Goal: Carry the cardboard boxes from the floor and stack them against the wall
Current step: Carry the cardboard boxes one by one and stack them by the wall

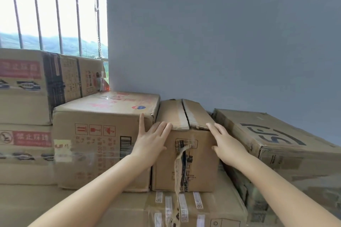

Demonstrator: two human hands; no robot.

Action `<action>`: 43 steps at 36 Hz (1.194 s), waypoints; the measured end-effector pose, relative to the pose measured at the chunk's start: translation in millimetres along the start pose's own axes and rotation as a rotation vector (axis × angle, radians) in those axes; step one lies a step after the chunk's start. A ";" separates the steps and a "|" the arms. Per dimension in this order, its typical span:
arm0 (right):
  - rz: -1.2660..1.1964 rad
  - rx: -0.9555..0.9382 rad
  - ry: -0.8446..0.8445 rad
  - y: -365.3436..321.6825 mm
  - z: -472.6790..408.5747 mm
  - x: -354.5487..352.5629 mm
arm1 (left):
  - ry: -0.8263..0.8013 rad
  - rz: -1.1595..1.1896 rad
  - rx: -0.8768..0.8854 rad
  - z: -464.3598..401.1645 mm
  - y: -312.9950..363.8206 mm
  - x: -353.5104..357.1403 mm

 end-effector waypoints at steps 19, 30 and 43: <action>-0.551 -0.216 0.111 29.0 160.7 -43.9 | 0.068 1.119 -0.098 108.8 12.2 -53.8; -1.105 0.238 -0.101 102.8 312.2 126.2 | -0.344 1.464 -0.484 263.9 110.0 34.5; -1.242 0.881 -0.236 133.9 517.4 240.0 | -0.825 1.560 -0.961 431.6 247.2 51.1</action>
Point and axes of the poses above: each hand's wrist, its own z-axis away from the middle knuckle, its own x-axis out of the palm, y = z × x, the point moved 9 cm from there along -z, towards the middle knuckle, and after that the axes turned 2 degrees about -y, right-handed, at the moved point
